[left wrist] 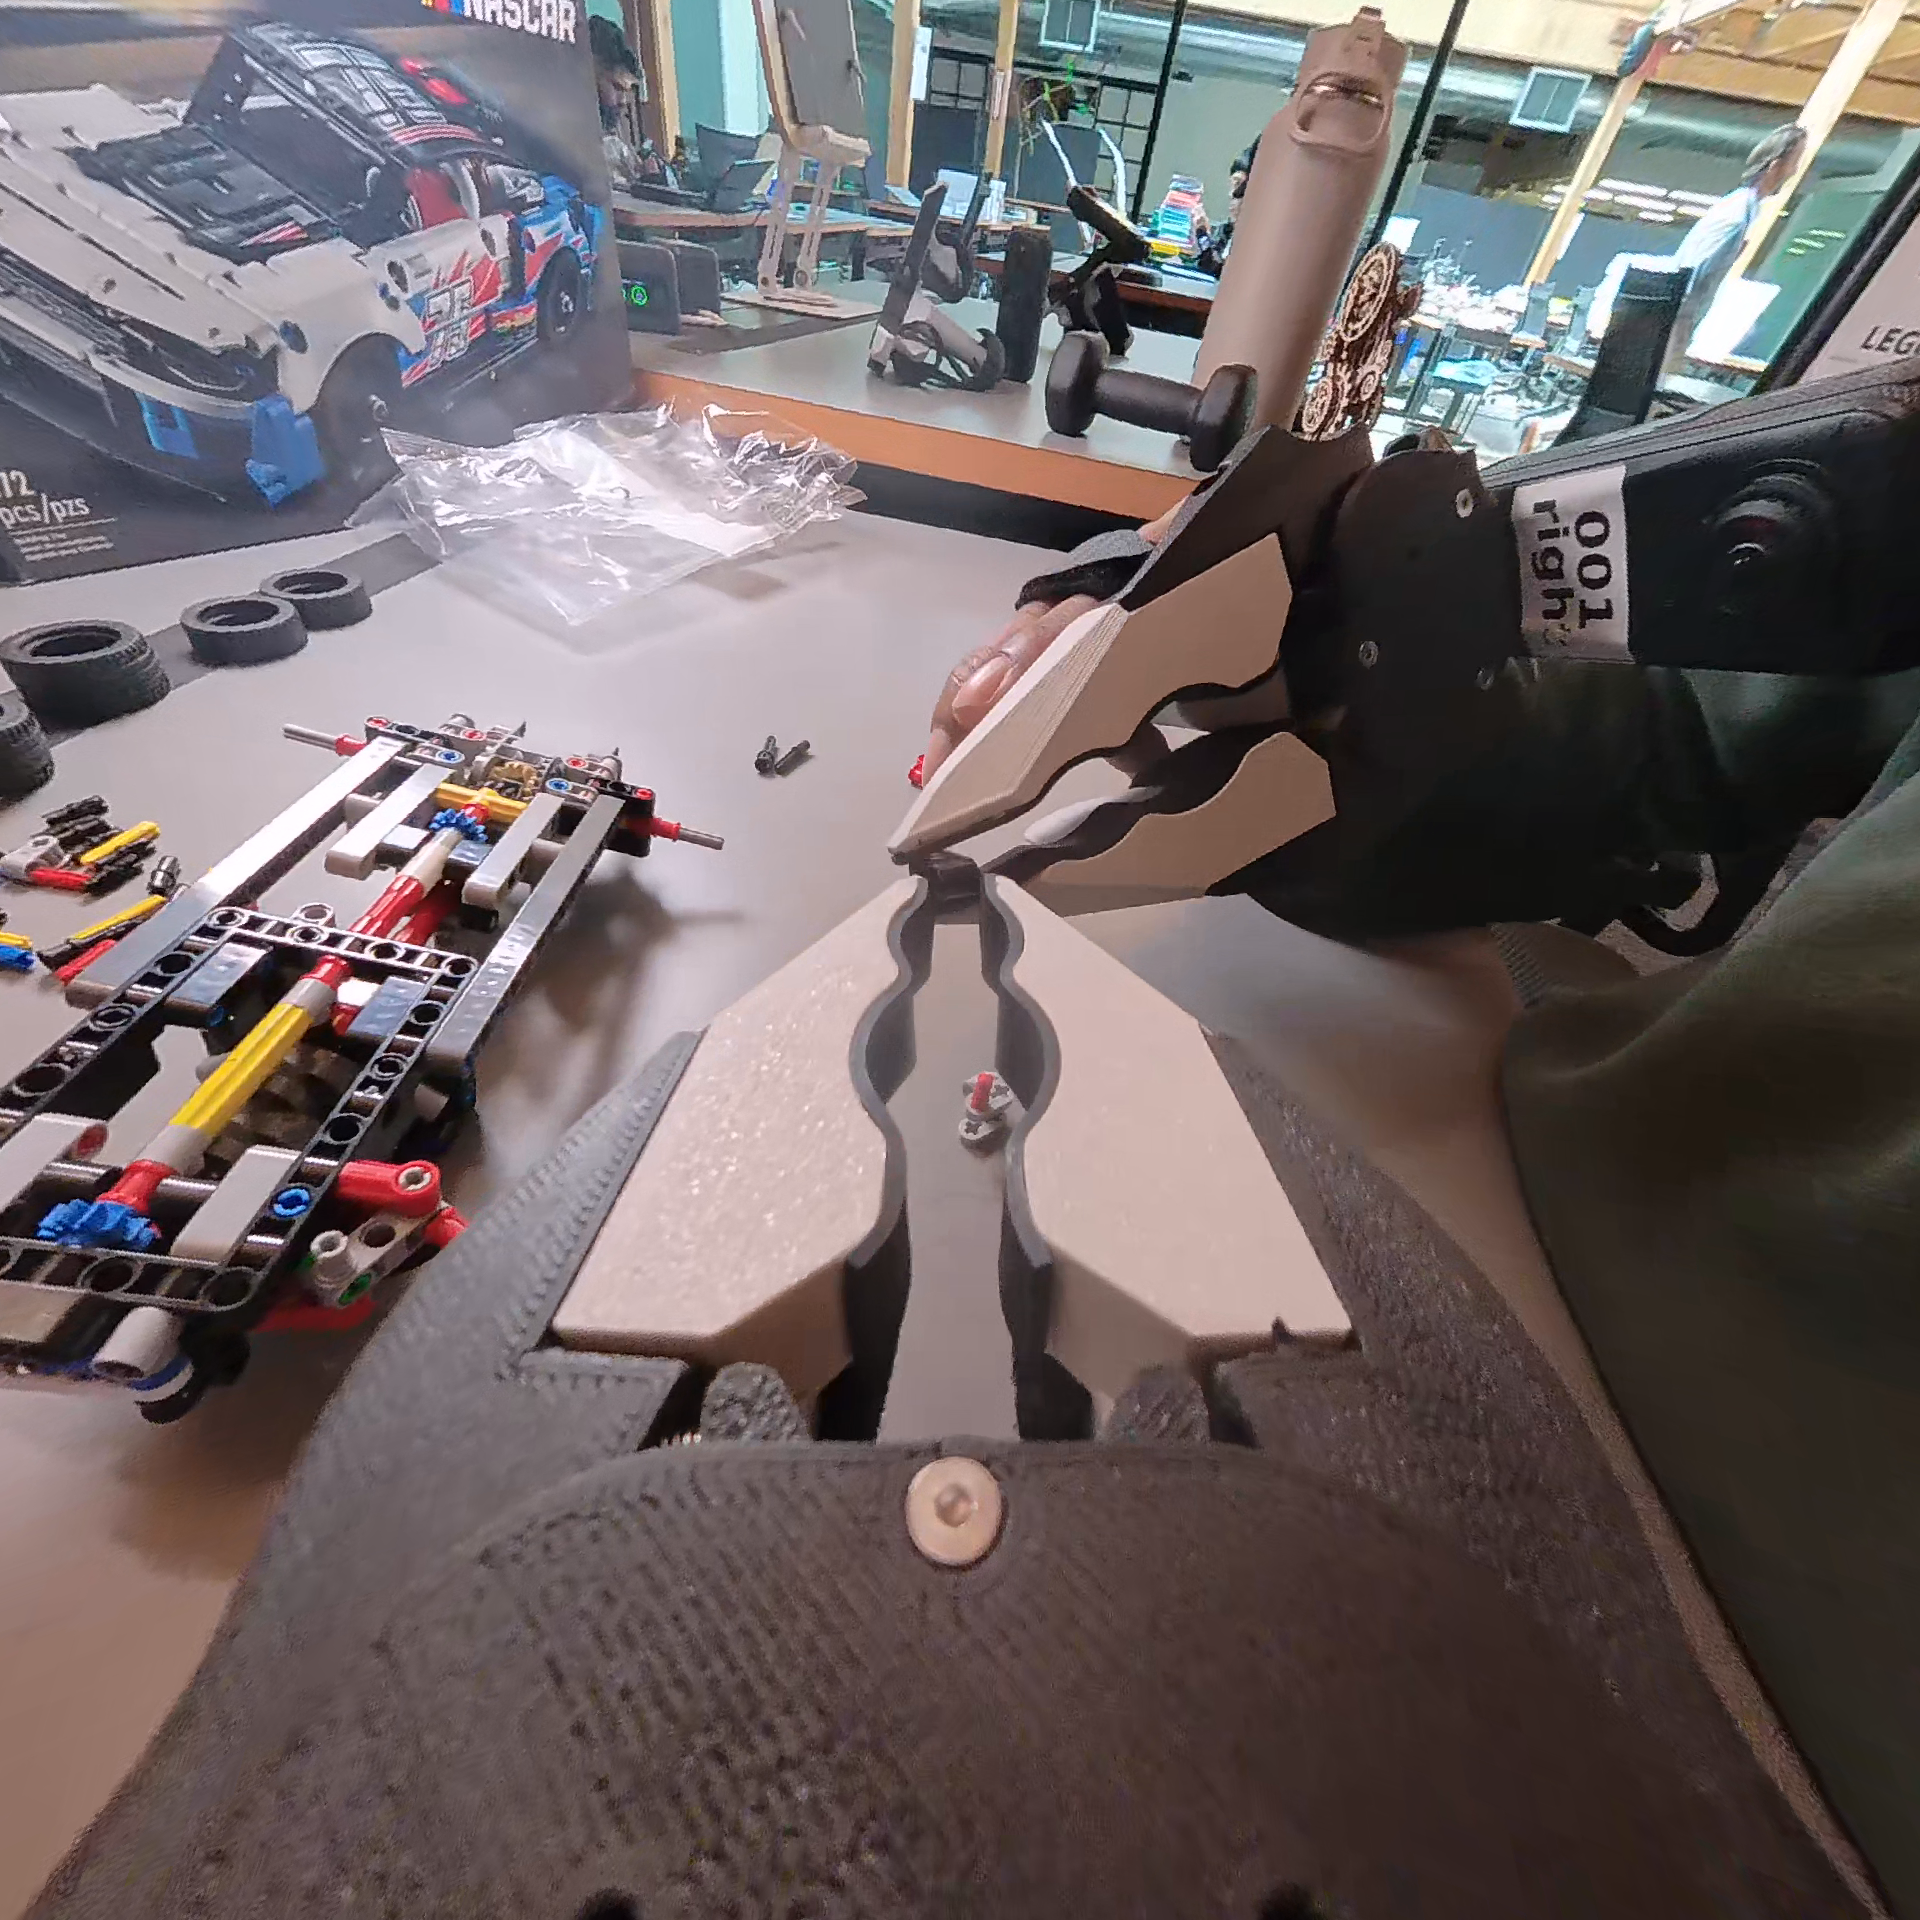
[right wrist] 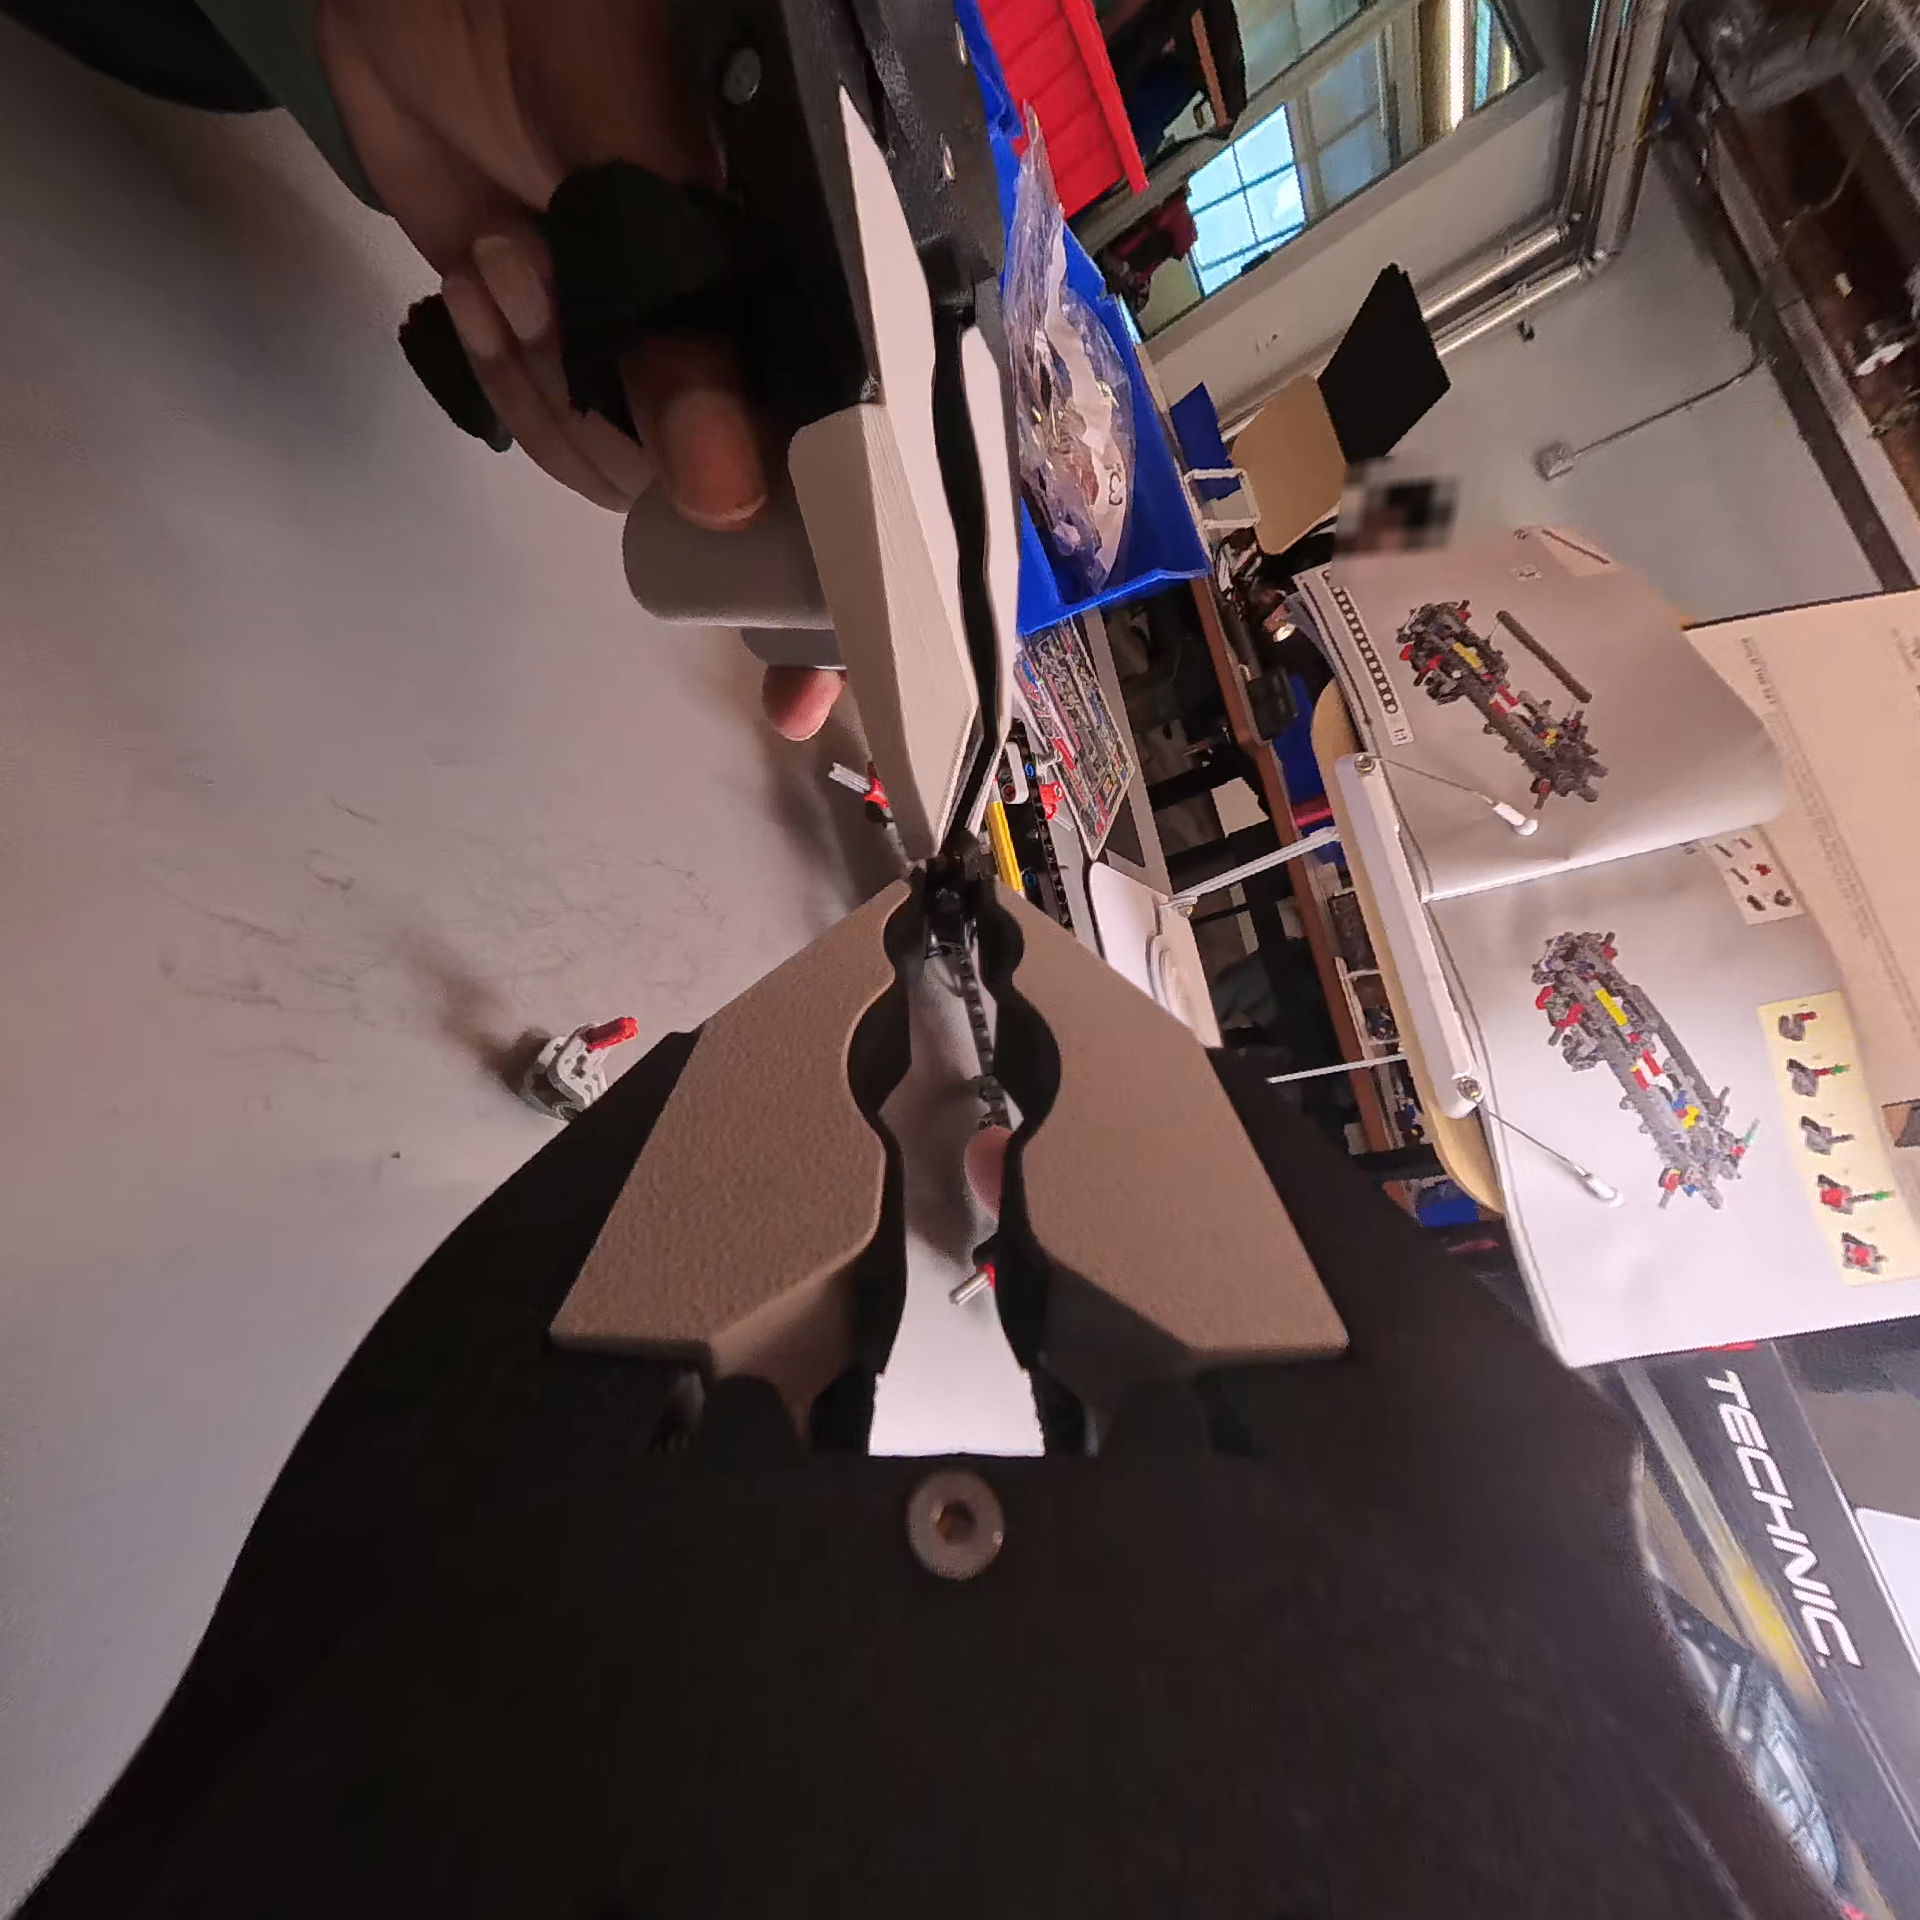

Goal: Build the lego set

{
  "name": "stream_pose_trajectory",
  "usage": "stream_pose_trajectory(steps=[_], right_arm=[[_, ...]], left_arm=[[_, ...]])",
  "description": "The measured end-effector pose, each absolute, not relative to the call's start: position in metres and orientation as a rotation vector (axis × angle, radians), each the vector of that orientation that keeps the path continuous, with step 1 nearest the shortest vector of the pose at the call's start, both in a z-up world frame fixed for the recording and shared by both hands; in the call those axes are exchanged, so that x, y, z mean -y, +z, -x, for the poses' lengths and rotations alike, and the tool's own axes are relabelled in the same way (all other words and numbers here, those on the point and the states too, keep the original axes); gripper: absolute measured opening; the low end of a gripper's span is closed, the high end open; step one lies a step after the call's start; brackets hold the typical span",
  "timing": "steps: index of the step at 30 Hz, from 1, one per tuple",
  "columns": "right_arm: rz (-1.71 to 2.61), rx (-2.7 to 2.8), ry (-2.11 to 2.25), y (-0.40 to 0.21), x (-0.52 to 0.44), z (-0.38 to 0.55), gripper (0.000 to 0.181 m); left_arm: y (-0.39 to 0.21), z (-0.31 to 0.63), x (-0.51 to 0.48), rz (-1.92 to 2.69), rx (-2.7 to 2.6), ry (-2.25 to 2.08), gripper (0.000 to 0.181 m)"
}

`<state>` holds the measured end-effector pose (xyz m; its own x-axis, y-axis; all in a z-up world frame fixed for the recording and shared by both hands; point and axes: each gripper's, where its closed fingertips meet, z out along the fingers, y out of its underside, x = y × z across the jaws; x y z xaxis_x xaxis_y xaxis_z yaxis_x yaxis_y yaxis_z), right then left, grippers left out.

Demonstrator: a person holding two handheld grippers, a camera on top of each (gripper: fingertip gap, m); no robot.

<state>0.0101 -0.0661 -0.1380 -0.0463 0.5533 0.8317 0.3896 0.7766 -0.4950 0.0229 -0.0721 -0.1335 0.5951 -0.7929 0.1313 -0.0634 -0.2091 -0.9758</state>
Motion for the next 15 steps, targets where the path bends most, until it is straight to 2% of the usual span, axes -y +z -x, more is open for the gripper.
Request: stream_pose_trajectory(steps=[4, 10, 13, 15], right_arm=[[0.739, 1.653, 0.262, -0.135, 0.073, -0.012, 0.006], [0.986, 1.648, 1.036, -0.134, 0.09, -0.027, 0.028], [1.067, 1.569, 1.328, -0.124, 0.091, -0.032, 0.026], [1.072, 1.544, 1.431, -0.118, 0.096, -0.033, 0.018]], left_arm=[[-0.129, -0.024, 0.078, 1.608, -0.773, -0.789, 0.005], [-0.117, -0.029, 0.091, 1.495, -0.837, -0.836, 0.005], [-0.112, -0.034, 0.099, 1.445, -0.863, -0.863, 0.005], [-0.11, -0.035, 0.101, 1.429, -0.872, -0.872, 0.005]])
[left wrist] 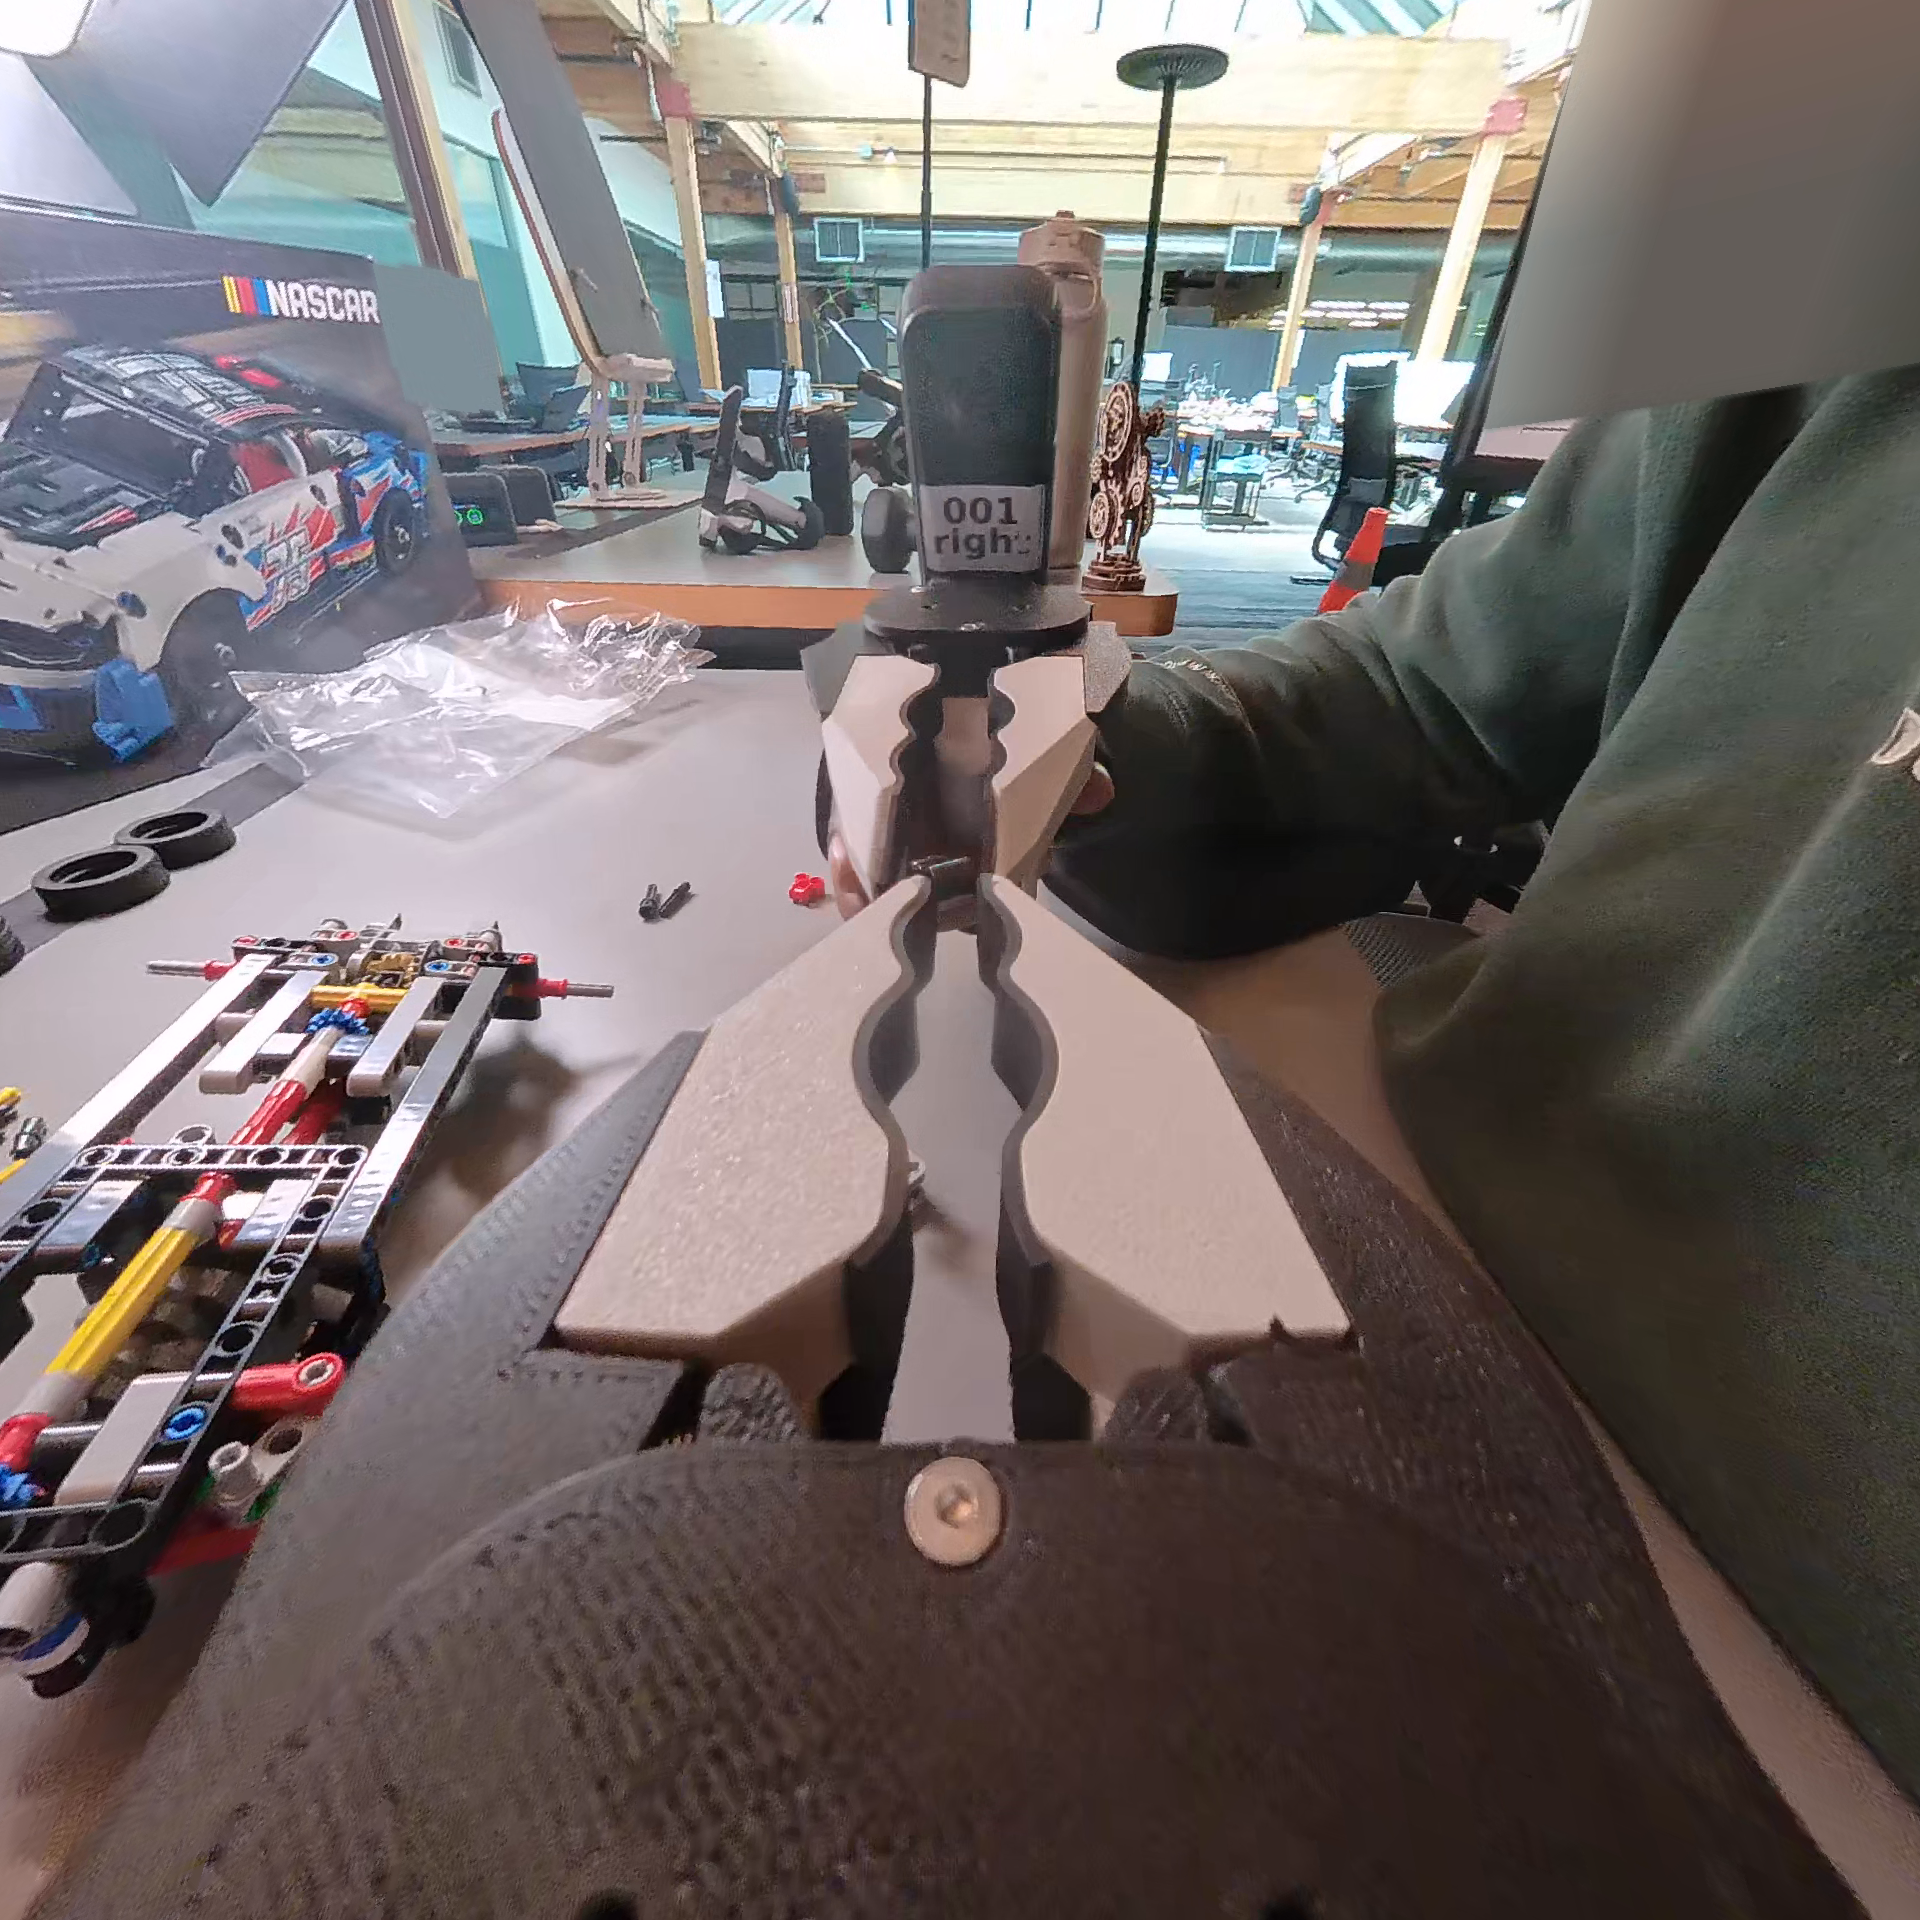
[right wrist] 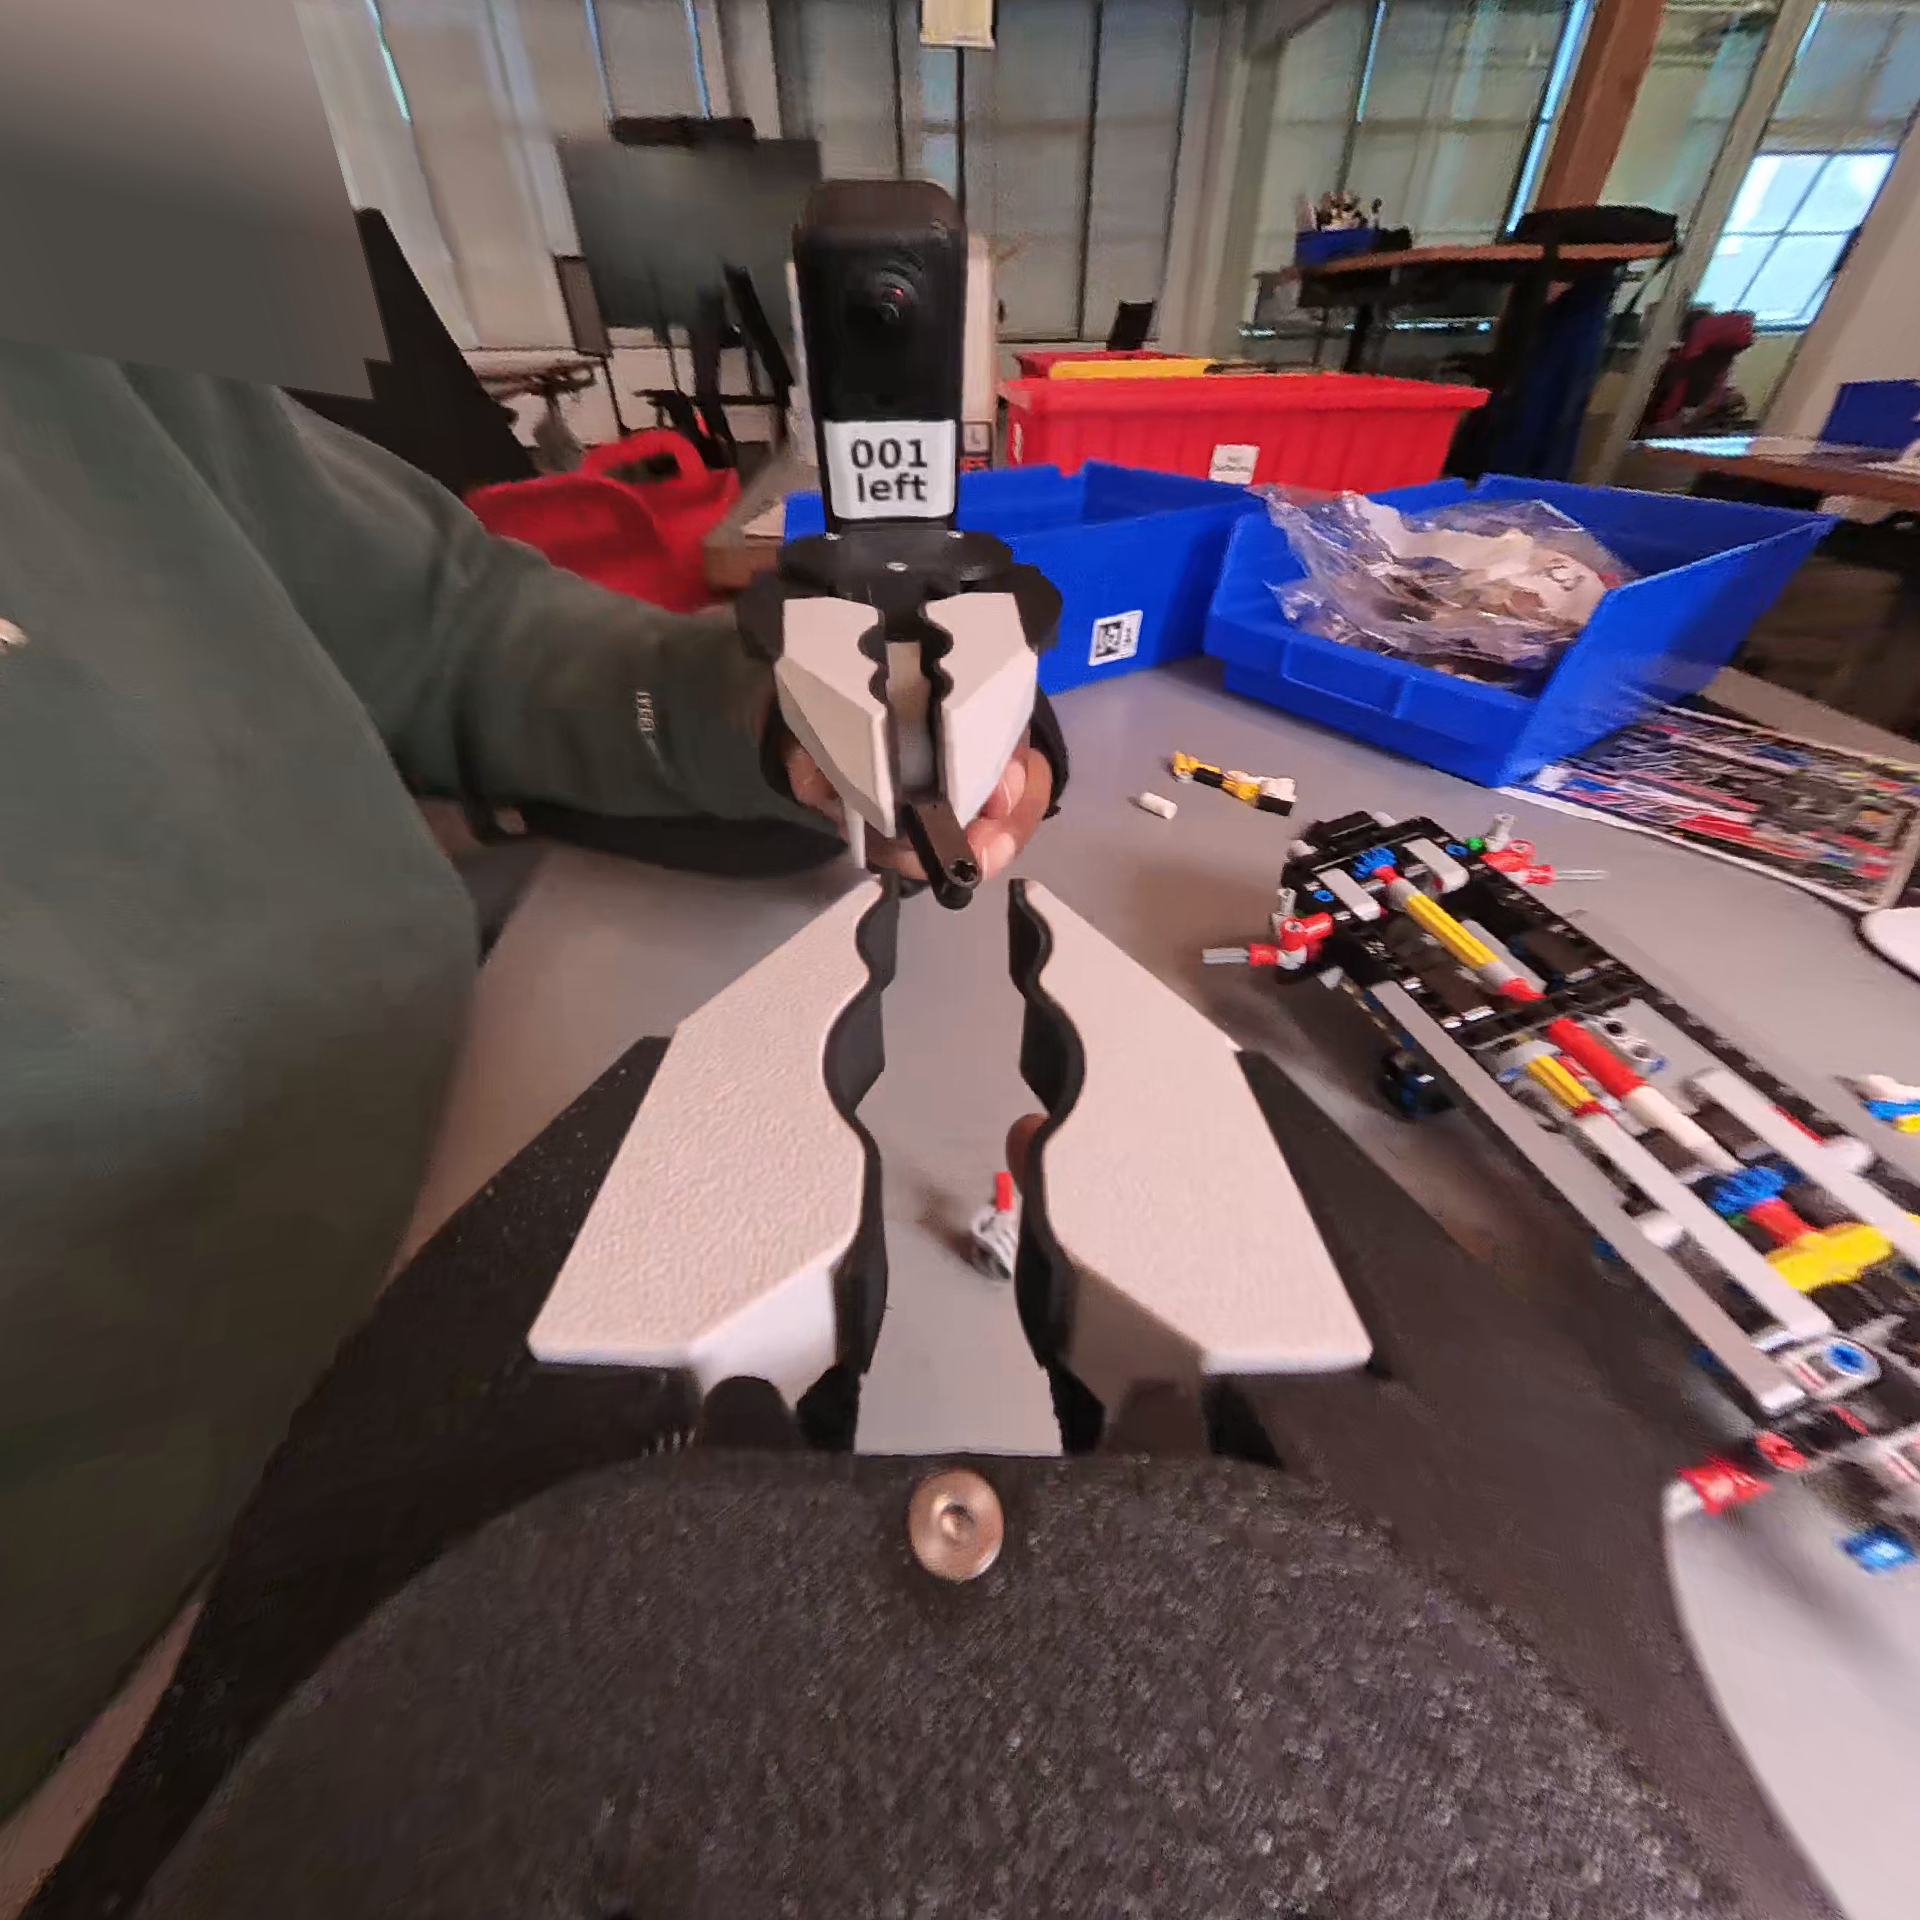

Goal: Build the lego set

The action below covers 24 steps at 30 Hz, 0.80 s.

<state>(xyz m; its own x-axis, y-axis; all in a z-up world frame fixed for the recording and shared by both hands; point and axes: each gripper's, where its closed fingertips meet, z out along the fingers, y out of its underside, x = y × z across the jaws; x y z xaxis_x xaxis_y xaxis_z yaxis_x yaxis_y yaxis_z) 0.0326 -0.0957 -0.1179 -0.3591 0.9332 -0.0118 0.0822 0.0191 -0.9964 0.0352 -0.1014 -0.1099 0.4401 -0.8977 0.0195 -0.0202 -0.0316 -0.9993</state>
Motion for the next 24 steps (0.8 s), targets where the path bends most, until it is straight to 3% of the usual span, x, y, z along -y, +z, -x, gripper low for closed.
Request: stream_pose_trajectory(steps=[3, 9, 13, 17, 22, 24], right_arm=[[1.09, 1.547, 1.448, -0.119, 0.098, -0.031, 0.007], [1.089, 1.582, 1.342, -0.125, 0.092, -0.031, 0.004], [1.076, 1.656, 1.196, -0.139, 0.09, -0.029, 0.004], [1.085, 1.702, 1.154, -0.151, 0.092, -0.028, 0.004], [1.088, 1.726, 1.116, -0.155, 0.089, -0.028, 0.004], [1.09, 1.82, 1.058, -0.165, 0.085, -0.034, 0.016]], left_arm=[[-0.11, -0.036, 0.103, 1.425, -0.88, -0.881, 0.005], [-0.118, -0.033, 0.096, 1.489, -0.862, -0.856, 0.008], [-0.136, -0.03, 0.09, 1.591, -0.892, -0.783, 0.017], [-0.147, -0.035, 0.092, 1.632, -0.956, -0.716, 0.006], [-0.153, -0.033, 0.09, 1.671, -0.988, -0.647, 0.005], [-0.161, -0.028, 0.089, 1.718, -1.014, -0.608, 0.005]])
